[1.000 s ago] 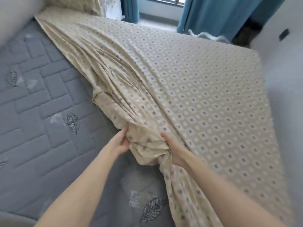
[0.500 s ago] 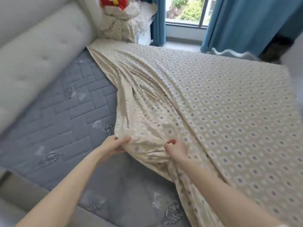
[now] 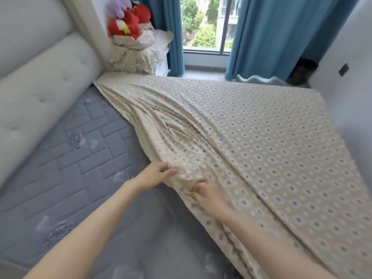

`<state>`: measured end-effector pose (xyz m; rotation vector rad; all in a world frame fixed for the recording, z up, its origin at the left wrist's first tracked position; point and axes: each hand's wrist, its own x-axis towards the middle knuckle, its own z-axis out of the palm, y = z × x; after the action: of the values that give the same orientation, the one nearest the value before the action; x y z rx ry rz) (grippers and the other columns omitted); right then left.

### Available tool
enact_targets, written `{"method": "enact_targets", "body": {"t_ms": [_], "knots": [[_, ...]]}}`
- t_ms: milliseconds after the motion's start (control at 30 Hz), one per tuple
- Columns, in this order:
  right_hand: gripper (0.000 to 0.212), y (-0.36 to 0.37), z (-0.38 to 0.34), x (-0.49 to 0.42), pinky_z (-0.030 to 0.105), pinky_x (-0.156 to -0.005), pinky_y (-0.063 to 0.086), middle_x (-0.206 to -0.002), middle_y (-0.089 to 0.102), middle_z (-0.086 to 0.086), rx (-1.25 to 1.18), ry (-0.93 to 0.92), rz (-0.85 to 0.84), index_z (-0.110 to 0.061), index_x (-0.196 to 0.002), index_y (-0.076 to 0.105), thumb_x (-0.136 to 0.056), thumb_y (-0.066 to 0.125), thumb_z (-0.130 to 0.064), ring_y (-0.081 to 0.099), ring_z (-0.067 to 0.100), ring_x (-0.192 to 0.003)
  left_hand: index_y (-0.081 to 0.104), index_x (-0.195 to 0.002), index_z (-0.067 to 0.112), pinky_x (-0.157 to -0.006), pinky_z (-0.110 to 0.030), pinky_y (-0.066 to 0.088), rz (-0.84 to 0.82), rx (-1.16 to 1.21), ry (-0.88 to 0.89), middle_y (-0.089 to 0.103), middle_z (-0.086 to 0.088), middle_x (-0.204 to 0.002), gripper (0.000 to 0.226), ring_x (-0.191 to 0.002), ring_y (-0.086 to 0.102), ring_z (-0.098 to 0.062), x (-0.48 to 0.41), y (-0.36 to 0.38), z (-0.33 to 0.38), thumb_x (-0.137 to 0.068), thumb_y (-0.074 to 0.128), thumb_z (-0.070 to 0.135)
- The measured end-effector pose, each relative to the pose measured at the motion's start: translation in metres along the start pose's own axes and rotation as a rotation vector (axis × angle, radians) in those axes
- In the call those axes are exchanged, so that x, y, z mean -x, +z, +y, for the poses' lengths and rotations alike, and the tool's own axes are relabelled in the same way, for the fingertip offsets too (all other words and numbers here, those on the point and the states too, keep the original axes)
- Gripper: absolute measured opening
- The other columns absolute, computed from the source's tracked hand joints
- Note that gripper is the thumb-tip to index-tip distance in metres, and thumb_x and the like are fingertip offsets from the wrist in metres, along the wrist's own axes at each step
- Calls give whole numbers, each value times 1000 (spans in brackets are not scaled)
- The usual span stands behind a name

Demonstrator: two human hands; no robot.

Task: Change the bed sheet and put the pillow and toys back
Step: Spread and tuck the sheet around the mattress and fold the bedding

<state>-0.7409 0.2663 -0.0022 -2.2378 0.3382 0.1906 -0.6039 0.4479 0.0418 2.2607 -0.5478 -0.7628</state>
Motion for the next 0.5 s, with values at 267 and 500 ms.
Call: {"method": "enact_targets", "body": {"t_ms": [267,500], "knots": [[13,-16,-32,-7,28,-51,34,-81,52,2,-235,457,409,-17,-96,39,-98,27,-18,47,16,-66,29,-87,19,-61,-21,28,-336,-156,240,33,9,-79,49,-66,29,-5,-29,-32,-9,-80,74,36],[19,1,-47,-7,34,-56,37,-79,53,5,-238,619,524,-18,-92,40,-98,22,-19,46,19,-64,34,-106,19,-53,-30,31,-117,-759,448,46,5,-85,42,-80,54,-22,-40,-57,-6,-76,64,20]]}}
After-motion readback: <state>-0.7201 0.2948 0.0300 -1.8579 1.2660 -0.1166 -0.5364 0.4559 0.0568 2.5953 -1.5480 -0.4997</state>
